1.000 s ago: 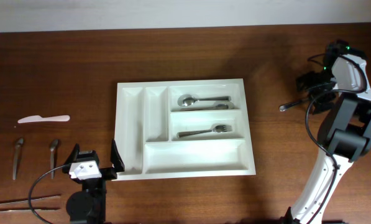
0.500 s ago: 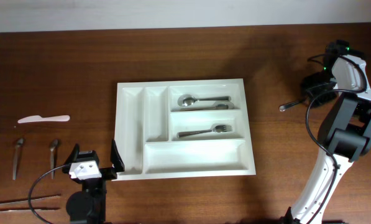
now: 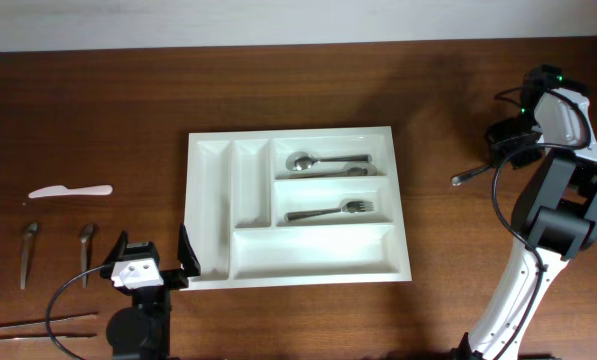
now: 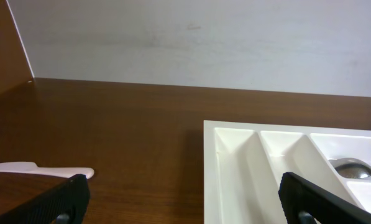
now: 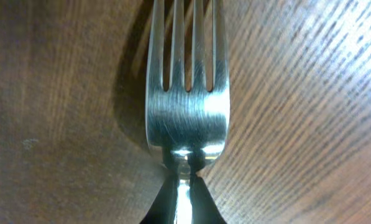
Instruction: Pack container
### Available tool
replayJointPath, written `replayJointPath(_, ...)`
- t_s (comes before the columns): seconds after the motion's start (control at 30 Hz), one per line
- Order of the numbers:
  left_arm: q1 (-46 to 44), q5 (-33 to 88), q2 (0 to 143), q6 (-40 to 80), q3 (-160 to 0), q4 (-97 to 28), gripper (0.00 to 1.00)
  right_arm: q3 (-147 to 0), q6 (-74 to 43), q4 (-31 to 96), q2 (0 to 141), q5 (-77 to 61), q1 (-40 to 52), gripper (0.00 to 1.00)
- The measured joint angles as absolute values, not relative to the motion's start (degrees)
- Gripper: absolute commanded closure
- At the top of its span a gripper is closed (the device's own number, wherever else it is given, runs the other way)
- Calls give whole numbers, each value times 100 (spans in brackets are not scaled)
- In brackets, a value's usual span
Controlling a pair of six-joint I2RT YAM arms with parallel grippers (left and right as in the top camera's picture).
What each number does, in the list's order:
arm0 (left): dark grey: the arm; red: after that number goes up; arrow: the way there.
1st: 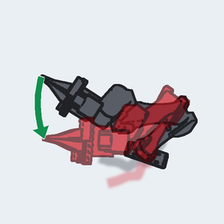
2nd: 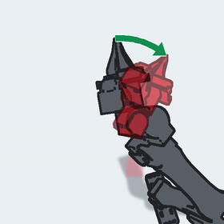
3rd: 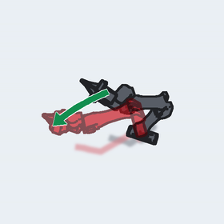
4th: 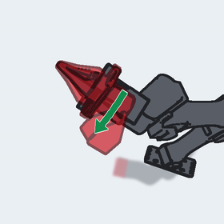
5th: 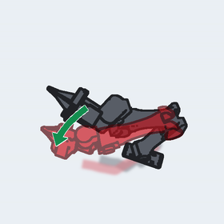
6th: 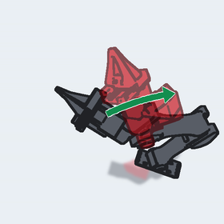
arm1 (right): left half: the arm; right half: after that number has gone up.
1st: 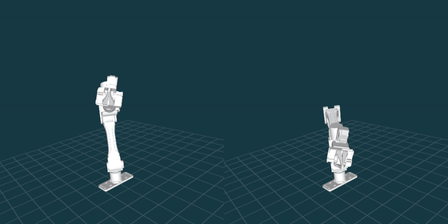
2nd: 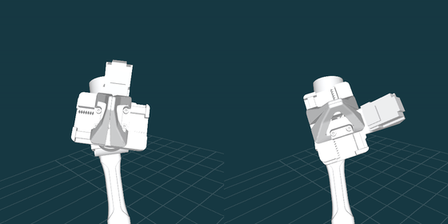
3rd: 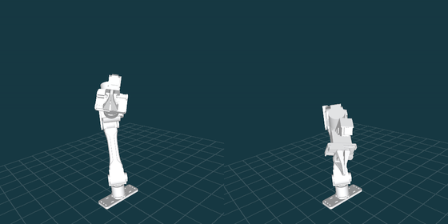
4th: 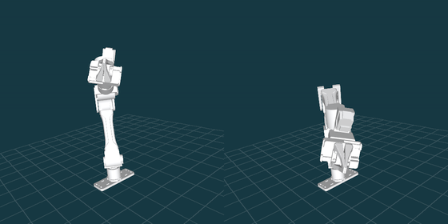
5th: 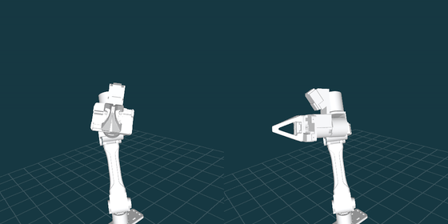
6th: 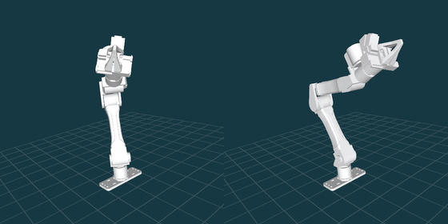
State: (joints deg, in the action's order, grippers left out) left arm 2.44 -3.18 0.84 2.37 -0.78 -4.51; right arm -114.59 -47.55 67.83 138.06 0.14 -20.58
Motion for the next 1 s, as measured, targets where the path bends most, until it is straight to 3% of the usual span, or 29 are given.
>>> replayJointPath(0.5, 244, -318, 84, 237, -78, -451, 1, -12379, -5105, 8499, 13214, -639, -1872, 96)
replayJointPath(0.8, 244, -318, 84, 237, -78, -451, 1, -12527, -5863, 9072, 12433, -823, -322, 96)
replayJointPath(1.0, 244, -318, 84, 237, -78, -451, 1, -12398, -6978, 9087, 12433, -878, 797, 96)
